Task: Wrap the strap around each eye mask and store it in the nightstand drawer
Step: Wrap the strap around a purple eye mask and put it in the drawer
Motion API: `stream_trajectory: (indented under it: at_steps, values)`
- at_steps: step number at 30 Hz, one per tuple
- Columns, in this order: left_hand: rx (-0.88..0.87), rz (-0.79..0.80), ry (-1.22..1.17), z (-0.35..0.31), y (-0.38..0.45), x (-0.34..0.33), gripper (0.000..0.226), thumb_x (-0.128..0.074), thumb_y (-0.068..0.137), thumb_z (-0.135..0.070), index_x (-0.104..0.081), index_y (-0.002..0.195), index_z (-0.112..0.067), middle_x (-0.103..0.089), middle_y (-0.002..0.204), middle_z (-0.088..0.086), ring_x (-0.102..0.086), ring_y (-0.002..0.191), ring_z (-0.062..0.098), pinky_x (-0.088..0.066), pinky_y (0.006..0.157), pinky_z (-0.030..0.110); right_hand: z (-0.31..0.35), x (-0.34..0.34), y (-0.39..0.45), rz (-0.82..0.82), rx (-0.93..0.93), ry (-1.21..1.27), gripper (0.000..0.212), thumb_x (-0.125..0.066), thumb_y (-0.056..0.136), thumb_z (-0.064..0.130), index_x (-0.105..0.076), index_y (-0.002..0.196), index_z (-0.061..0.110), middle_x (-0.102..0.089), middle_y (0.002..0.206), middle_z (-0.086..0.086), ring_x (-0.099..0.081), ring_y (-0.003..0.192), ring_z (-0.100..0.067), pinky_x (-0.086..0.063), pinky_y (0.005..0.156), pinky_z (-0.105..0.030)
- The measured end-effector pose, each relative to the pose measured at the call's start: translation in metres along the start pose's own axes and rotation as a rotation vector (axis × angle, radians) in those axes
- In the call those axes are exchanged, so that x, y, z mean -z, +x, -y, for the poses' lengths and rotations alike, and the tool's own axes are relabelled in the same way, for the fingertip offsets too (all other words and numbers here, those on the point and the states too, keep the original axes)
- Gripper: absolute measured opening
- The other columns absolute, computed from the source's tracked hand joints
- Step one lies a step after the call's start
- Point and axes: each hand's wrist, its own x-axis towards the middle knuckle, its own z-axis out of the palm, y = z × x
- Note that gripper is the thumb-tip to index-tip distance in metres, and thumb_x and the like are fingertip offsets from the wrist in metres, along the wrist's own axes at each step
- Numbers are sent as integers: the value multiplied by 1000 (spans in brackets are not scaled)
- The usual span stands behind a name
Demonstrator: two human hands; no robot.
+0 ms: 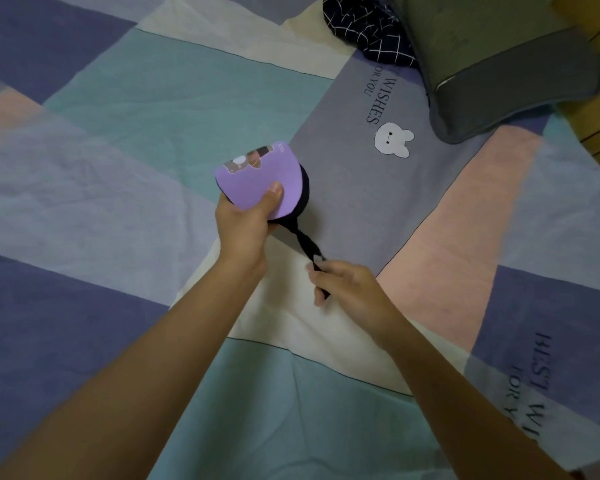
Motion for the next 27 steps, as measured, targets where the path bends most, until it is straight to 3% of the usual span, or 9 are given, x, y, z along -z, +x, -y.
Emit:
stream_trajectory:
  at_steps: [2,4,6,8,10,12,18,21,27]
  values:
    - [-12,-60,31,2,6,6,45,-72,80,-3,-57,121,-14,-65,112,4,-63,107,24,-52,92,48,3,3,-5,12,15,184,30,-54,93,24,-68,68,14,-52,58,-5,-54,64,-14,-41,76,-27]
    - [6,-86,50,5,8,12,46,-71,80,-2,-57,122,-13,-65,111,3,-64,104,22,-53,91,48,5,9,-3,-3,-14,597,39,-48,94,24,-57,57,15,-47,54,-4,-53,61,-16,-43,79,-31]
    - [31,-73,80,10,6,15,47,-71,80,-2,-56,123,-12,-65,109,2,-65,100,20,-54,90,47,6,16,2,19,-23,1023,32,-42,94,26,-61,70,16,-59,63,-2,-61,70,-17,-42,88,-36]
    - [52,-24,113,16,1,16,48,-72,79,-3,-56,124,-12,-65,109,1,-64,100,19,-54,90,47,8,21,8,16,10,1207,30,-35,94,20,-65,98,19,-72,96,0,-68,85,-15,-42,93,-37]
    - [70,58,102,19,-3,14,50,-74,77,-6,-57,124,-14,-66,113,2,-64,103,20,-54,89,46,9,22,14,-37,26,1190,36,-33,94,9,-59,116,23,-67,121,1,-70,90,-13,-45,92,-32]
    - [91,131,72,20,-6,11,52,-75,75,-11,-57,124,-15,-66,117,4,-64,107,22,-56,86,44,11,19,18,-133,31,1090,37,-39,95,3,-56,120,24,-62,127,2,-72,84,-11,-51,88,-29]
    - [169,245,-24,18,-14,-1,38,-66,85,-6,-58,121,-15,-68,113,4,-67,99,18,-55,70,27,8,10,14,-241,72,960,39,-57,89,1,-57,126,16,-66,119,6,-72,78,-11,-58,74,-22]
    - [149,285,15,19,-15,-2,41,-69,83,-9,-58,122,-15,-68,116,7,-67,102,22,-56,71,29,11,5,10,-201,139,890,34,-61,87,1,-63,119,13,-68,108,1,-68,73,-11,-56,71,-23]
    - [135,521,183,15,-18,4,47,-71,78,-14,-58,123,-10,-69,110,13,-69,94,27,-56,72,37,15,7,7,-192,241,641,54,-72,74,9,-58,125,19,-63,125,1,-50,54,-13,-46,54,-25]
